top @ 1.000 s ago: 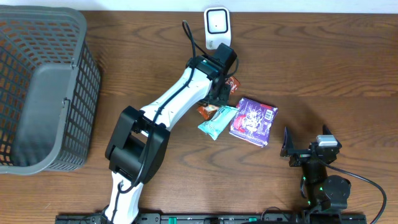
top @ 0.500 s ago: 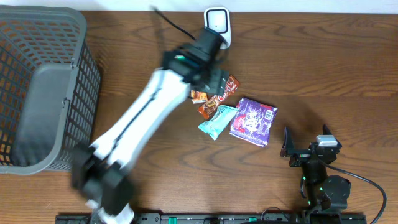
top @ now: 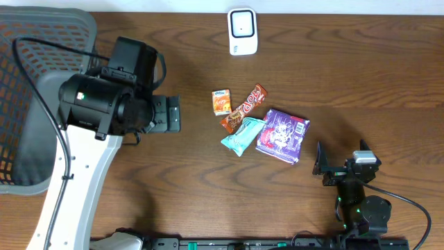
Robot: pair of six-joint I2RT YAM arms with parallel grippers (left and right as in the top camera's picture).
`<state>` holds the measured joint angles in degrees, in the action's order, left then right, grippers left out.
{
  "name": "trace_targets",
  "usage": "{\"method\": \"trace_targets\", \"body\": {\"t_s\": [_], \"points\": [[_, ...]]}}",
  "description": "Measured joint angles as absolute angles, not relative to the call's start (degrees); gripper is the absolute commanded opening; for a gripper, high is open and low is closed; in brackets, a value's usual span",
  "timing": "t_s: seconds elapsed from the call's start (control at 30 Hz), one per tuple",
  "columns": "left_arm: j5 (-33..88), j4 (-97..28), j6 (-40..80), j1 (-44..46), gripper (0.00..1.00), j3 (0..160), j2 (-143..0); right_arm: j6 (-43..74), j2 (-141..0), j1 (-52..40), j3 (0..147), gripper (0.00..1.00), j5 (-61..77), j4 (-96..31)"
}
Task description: Scan the item barcode
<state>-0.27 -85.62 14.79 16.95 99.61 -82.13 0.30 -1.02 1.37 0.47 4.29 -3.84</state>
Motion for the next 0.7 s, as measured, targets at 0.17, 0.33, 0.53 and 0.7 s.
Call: {"method": "trace_targets", "body": {"t_s": [0.17, 0.33, 0.53, 0.7], "points": [[-0.34, -86.11, 14.79, 16.93, 0.98, 96.55, -82.26, 0.3, -1.02, 1.37, 0.45, 0.99, 4.29, -3.84], [-0.34, -85.89, 14.83, 16.93, 0.98, 95.09, -82.56, -0.3, -1.02, 1.37, 0.47, 0.99, 3.2, -3.88], [-0.34, -85.91, 14.83, 16.93, 0.98, 95.09, -82.56, -0.6, -1.02, 1.37, 0.47, 0.99, 1.85, -3.99], [-0.34, -85.89, 14.83, 16.93, 0.98, 95.09, -82.56, -0.43, -1.06, 1.37, 0.38, 0.99, 1.91, -0.67]]}}
